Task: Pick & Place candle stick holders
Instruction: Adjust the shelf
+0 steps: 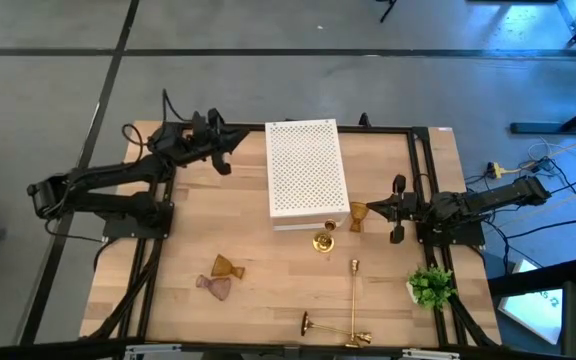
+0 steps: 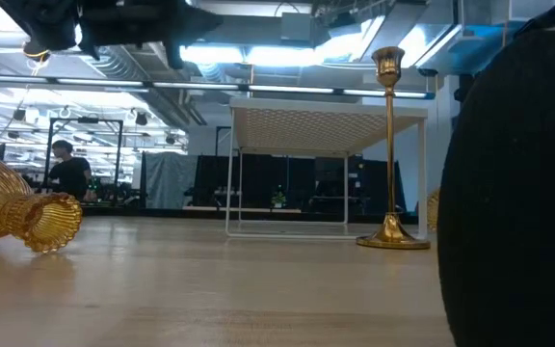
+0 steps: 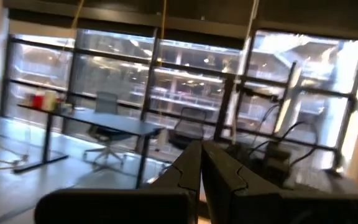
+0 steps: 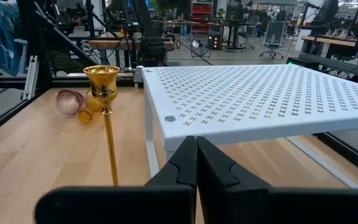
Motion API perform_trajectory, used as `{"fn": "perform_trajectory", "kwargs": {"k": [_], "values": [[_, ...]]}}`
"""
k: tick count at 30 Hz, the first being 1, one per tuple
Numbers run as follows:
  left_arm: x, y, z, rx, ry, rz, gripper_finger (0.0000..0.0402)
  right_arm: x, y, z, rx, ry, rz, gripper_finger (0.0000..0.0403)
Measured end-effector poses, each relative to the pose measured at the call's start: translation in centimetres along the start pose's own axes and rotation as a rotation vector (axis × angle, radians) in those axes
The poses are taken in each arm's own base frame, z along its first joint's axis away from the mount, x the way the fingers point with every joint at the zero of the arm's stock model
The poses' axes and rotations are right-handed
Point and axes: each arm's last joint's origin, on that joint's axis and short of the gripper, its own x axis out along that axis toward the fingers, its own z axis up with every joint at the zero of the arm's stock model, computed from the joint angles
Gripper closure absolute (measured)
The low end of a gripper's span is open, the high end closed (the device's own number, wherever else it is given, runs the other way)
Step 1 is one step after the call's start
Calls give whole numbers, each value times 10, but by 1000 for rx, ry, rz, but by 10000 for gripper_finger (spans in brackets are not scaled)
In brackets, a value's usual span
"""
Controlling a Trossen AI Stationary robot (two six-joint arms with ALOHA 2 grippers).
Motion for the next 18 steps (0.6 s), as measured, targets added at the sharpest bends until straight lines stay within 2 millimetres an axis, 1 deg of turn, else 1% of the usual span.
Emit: {"fn": "perform_trajectory", "kwargs": {"k": [2,5,9,11,14,18], "values": [[2,-2,3,-13,11,-63,395,0,0,5,24,-54,-9,402],[4,-8,7,-14,19,-149,395,-3,-3,23,41,-225,-80,402],[4,-11,7,-15,25,-185,396,-14,-6,51,-87,-514,-107,402],[4,-11,7,7,22,-179,396,-22,-6,63,-179,-671,-71,402],[4,-5,5,49,41,-119,396,-33,-7,75,-261,-863,-51,402],[1,12,-1,48,102,88,396,-42,-11,82,-243,-976,-88,402]]}}
